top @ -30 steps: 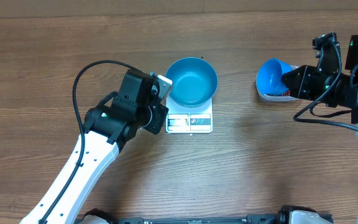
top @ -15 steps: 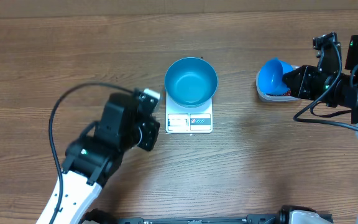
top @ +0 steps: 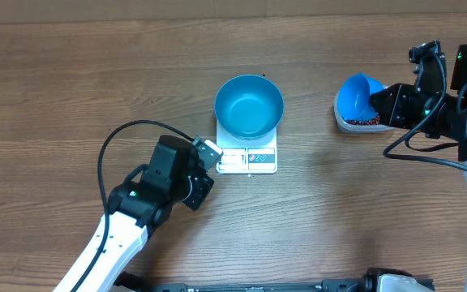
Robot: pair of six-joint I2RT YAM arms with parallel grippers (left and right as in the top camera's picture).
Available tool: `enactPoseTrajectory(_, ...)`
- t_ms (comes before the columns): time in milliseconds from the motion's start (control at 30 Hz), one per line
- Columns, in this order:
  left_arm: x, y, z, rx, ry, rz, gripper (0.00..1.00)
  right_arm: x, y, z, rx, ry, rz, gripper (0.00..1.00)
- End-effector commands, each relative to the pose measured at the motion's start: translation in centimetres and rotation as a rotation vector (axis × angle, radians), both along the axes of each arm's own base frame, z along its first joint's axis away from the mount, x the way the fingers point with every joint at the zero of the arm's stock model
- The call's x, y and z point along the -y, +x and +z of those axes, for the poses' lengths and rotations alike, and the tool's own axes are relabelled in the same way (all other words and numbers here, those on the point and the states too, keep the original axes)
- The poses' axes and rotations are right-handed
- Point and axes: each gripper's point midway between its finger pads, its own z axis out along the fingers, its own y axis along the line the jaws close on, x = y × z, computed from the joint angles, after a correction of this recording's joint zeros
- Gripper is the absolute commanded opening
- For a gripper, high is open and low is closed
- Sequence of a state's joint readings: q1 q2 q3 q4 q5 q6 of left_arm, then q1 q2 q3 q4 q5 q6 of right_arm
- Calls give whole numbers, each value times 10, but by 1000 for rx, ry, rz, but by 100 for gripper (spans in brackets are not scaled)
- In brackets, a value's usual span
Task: Scoop item into bowl and weigh 150g on scale
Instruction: 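Move the left gripper down in front of the scale display, then push the scoop down into the red beans with the right gripper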
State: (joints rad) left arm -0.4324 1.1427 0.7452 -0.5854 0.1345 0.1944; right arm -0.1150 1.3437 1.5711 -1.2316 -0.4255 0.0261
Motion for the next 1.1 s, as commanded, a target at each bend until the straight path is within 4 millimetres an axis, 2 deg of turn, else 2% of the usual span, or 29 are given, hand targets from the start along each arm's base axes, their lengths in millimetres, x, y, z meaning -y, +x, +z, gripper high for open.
enactPoseTrajectory(0,12,2,4,19,-43,-48,4,0,2,13,43,-10,1,4)
enactPoseTrajectory(67,9,10,7,54,-27,-24,4,0,2,13,43,-10,1,4)
enactPoseTrajectory(433,9,11,7,45,-47,2,4,0,2,14,43,-10,1,4)
enactPoseTrajectory(533,9,11,7,45,-46,2,10,0,2,13,43,-10,1,4)
enactPoseTrajectory(800,11,14,10,53,-68,22,12,0,2,14,43,-10,1,4)
enactPoseTrajectory(867,11,14,10,52,-67,23,15,0,2,13,43,-10,1,4)
enactPoseTrajectory(900,11,14,10,52,-67,23,22,0,2,14,43,-10,1,4)
enactPoseTrajectory(967,11,13,10,50,-67,22,44,0,2,14,43,-11,1,4)
enactPoseTrajectory(1000,11,13,10,49,-66,22,62,0,2,14,43,-10,1,4)
enactPoseTrajectory(1033,11,13,10,49,-66,22,74,0,2,14,43,-10,1,4)
enactPoseTrajectory(1067,11,13,10,49,-66,22,95,0,2,14,43,-10,1,4)
